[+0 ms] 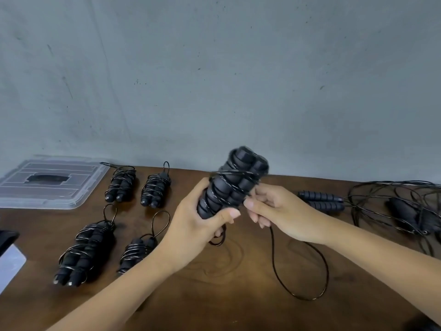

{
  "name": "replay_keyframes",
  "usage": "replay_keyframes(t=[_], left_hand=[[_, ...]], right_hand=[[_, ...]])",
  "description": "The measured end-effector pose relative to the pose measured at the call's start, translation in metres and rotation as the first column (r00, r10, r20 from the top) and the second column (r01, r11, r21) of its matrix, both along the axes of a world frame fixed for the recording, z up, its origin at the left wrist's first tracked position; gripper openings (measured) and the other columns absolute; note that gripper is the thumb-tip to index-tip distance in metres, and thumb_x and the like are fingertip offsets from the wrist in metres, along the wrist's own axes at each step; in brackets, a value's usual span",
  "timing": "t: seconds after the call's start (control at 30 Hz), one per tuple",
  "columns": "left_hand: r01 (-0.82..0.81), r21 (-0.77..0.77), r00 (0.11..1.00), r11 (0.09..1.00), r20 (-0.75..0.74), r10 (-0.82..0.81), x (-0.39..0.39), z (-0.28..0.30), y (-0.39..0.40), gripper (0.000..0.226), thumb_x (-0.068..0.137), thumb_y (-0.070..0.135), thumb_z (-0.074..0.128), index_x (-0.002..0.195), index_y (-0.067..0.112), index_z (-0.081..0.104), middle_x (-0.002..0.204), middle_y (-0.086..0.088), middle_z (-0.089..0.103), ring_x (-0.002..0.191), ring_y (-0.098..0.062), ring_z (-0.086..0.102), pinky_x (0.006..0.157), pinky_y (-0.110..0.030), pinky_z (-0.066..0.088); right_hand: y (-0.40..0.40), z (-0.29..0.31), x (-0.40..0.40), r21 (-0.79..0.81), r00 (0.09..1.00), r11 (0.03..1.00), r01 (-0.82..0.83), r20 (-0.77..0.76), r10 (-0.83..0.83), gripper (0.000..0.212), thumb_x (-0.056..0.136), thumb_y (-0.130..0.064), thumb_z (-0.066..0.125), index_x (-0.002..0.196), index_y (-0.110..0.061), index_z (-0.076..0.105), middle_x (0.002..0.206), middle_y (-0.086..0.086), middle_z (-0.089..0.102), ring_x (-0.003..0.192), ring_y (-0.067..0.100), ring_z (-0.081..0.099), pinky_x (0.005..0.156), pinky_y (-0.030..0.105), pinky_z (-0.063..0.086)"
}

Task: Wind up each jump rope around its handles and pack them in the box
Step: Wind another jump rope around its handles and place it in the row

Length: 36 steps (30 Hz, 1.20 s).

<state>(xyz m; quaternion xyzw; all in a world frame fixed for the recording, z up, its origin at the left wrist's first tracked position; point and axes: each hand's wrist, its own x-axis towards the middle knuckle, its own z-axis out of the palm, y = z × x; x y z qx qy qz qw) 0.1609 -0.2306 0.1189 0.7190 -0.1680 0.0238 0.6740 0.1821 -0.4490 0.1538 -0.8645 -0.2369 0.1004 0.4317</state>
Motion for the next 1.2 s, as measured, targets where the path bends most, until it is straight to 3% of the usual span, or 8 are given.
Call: replay_keyframes(t=[0.2,0.37,0.6,0.77,0.93,1.03,1.1,1.2], left_hand=[[-0.004,-0.044,0.994,0.999,-0.105,-0.001,0.006,-0.017,0.002,0.025,0.093,0.019,0.079,0.111,0.027,0.063,0.082,-0.015,0.072,0.054,-0.021,0.054,0.046,-0.027,0.042],[-0.029,-0.089,0.991,0.996,-0.130,0.017,0.005,-0.023,-0.010,0.026,0.093,0.025,0.076,0.114,0.019,0.061,0.082,-0.016,0.071,0.056,-0.023,0.053,0.047,-0.029,0.042],[-0.161,-0.289,0.976,0.944,-0.187,0.110,0.000,-0.028,-0.049,0.034,0.084,0.032,0.075,0.113,0.017,0.064,0.081,-0.003,0.069,0.064,-0.016,0.059,0.056,-0.029,0.051],[-0.162,-0.407,0.945,0.899,-0.326,0.023,0.000,-0.041,-0.062,0.050,0.085,0.050,0.083,0.108,0.013,0.059,0.084,0.001,0.064,0.080,-0.014,0.063,0.076,-0.033,0.054],[-0.132,-0.428,0.914,0.894,-0.401,-0.058,-0.006,-0.041,-0.062,0.046,0.089,0.051,0.065,0.112,0.012,0.054,0.075,0.003,0.060,0.069,-0.010,0.061,0.066,-0.027,0.052],[-0.106,-0.406,0.902,0.908,-0.423,-0.084,-0.011,-0.041,-0.060,0.070,0.082,0.073,0.052,0.130,0.023,0.061,0.109,-0.004,0.076,0.103,-0.018,0.073,0.089,-0.033,0.055],[-0.098,-0.429,0.891,0.898,-0.439,-0.113,-0.014,-0.039,-0.058,0.083,0.079,0.084,0.039,0.135,0.027,0.065,0.127,-0.006,0.073,0.121,-0.020,0.068,0.104,-0.038,0.051],[-0.078,-0.446,0.899,0.892,-0.418,-0.130,-0.016,-0.039,-0.058,0.088,0.085,0.081,0.026,0.130,0.018,0.066,0.122,-0.017,0.069,0.117,-0.024,0.065,0.099,-0.034,0.057]], right_hand=[[-0.005,-0.002,-0.017,-0.037,0.987,0.986,0.162,-0.010,-0.162,0.019,0.106,-0.028,0.052,0.108,-0.031,0.071,0.078,-0.007,0.067,0.055,0.002,0.051,0.065,0.027,0.047],[0.004,0.002,-0.040,0.003,0.949,0.950,0.311,0.044,-0.311,0.019,0.104,-0.026,0.054,0.109,-0.031,0.072,0.084,-0.015,0.073,0.066,-0.017,0.057,0.076,0.020,0.036],[0.042,-0.018,-0.067,0.207,0.846,0.851,0.483,0.140,-0.514,0.026,0.107,-0.019,0.044,0.116,-0.030,0.067,0.093,-0.017,0.067,0.094,-0.002,0.062,0.078,0.012,0.045],[0.069,-0.044,-0.071,0.130,0.804,0.821,0.556,0.168,-0.570,0.048,0.109,-0.025,0.030,0.156,-0.030,0.034,0.114,-0.021,0.047,0.105,-0.009,0.049,0.087,0.002,0.037],[0.082,-0.058,-0.071,0.103,0.783,0.806,0.583,0.193,-0.591,0.053,0.108,-0.026,0.027,0.161,-0.031,0.021,0.114,-0.015,0.046,0.103,0.007,0.053,0.091,0.024,0.049],[0.085,-0.065,-0.068,0.105,0.779,0.804,0.585,0.205,-0.593,0.055,0.107,-0.029,0.027,0.161,-0.031,0.018,0.111,-0.015,0.044,0.101,0.008,0.054,0.090,0.031,0.052],[0.084,-0.068,-0.066,0.119,0.773,0.796,0.593,0.193,-0.605,0.057,0.105,-0.042,0.021,0.160,-0.032,0.018,0.113,-0.017,0.041,0.103,0.007,0.053,0.091,0.034,0.052],[0.078,-0.068,-0.062,0.158,0.772,0.789,0.594,0.161,-0.614,0.070,0.096,-0.065,0.032,0.158,-0.033,0.023,0.116,-0.021,0.042,0.109,0.000,0.051,0.093,0.027,0.051]])
